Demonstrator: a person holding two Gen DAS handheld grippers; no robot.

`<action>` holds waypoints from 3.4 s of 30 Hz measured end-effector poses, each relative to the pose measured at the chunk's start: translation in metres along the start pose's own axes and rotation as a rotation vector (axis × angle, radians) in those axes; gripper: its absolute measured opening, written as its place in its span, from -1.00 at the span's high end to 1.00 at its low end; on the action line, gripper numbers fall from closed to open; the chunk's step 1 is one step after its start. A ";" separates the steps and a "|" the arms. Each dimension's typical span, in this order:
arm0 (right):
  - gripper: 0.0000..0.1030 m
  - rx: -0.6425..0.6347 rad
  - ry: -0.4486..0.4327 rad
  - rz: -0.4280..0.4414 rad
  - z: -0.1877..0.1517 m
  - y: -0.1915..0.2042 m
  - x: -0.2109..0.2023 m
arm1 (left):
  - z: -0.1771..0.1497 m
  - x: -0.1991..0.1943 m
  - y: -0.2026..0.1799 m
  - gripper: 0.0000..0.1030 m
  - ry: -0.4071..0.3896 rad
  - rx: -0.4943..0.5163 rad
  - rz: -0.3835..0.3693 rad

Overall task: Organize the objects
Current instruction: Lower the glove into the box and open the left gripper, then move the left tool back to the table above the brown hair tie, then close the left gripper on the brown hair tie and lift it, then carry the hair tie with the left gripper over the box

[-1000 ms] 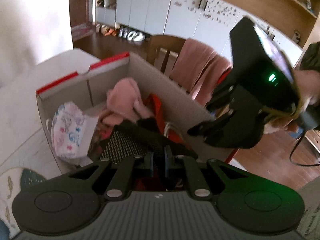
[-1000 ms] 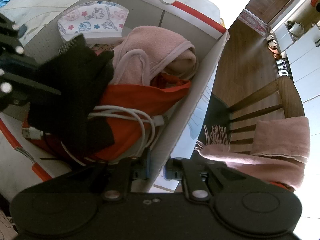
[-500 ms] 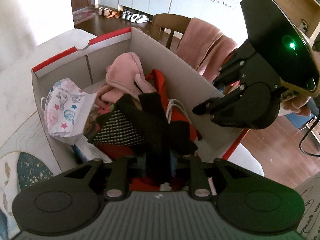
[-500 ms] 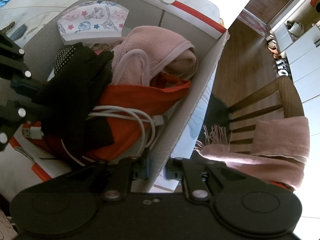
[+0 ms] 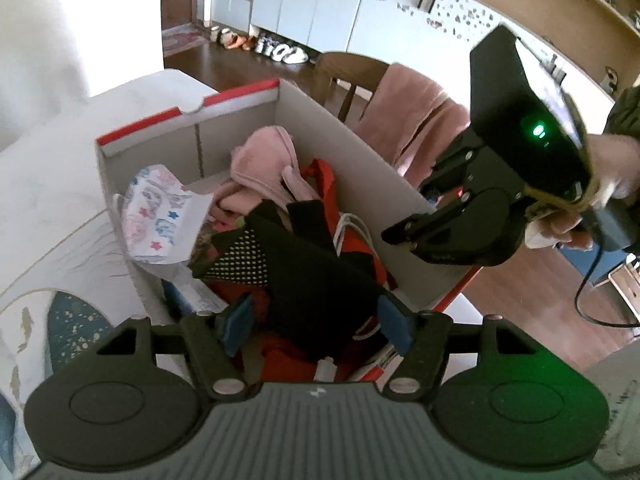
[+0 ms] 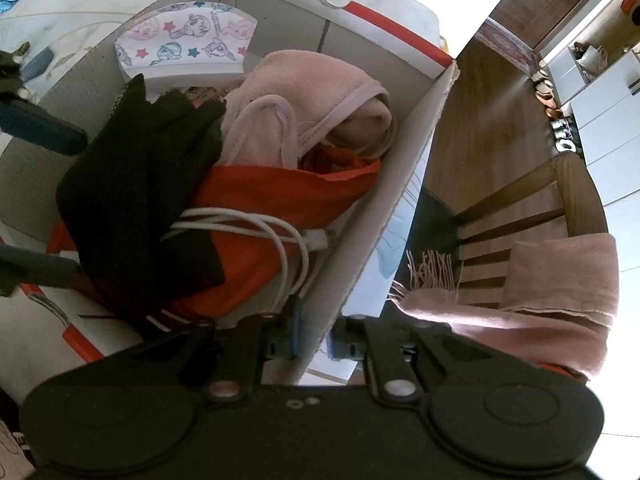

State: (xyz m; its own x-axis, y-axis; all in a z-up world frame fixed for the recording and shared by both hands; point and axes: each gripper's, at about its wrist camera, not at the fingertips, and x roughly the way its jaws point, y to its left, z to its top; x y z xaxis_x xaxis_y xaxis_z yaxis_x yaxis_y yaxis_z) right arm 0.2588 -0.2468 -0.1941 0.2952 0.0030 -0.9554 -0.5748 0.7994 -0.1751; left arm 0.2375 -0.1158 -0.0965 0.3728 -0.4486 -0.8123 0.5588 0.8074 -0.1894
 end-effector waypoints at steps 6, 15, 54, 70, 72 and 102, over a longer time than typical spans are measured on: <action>0.78 -0.003 0.001 0.001 0.000 -0.001 0.001 | -0.004 -0.030 0.014 -0.33 -0.063 -0.060 0.023; 0.78 -0.006 0.005 0.002 -0.001 -0.003 0.004 | -0.024 -0.079 0.052 -0.42 -0.118 -0.133 0.127; 0.72 0.021 0.075 -0.063 0.012 0.004 0.015 | -0.159 -0.086 0.279 -0.97 0.035 -0.460 0.500; 0.71 0.040 0.092 -0.074 0.015 0.002 0.020 | -0.160 -0.066 0.316 -0.13 0.107 -0.507 0.497; 0.70 0.041 0.094 -0.075 0.015 0.001 0.021 | -0.158 -0.063 0.318 -0.06 0.112 -0.514 0.500; 0.70 0.011 0.068 -0.064 0.011 0.002 0.023 | -0.120 -0.114 0.238 0.87 -0.026 -0.544 0.384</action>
State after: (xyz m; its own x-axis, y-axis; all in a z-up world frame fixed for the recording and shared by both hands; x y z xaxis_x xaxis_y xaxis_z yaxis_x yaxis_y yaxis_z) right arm 0.2732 -0.2387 -0.2135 0.2785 -0.0891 -0.9563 -0.5480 0.8029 -0.2345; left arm 0.2391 0.1731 -0.1153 0.4920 -0.0942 -0.8655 -0.0679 0.9869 -0.1461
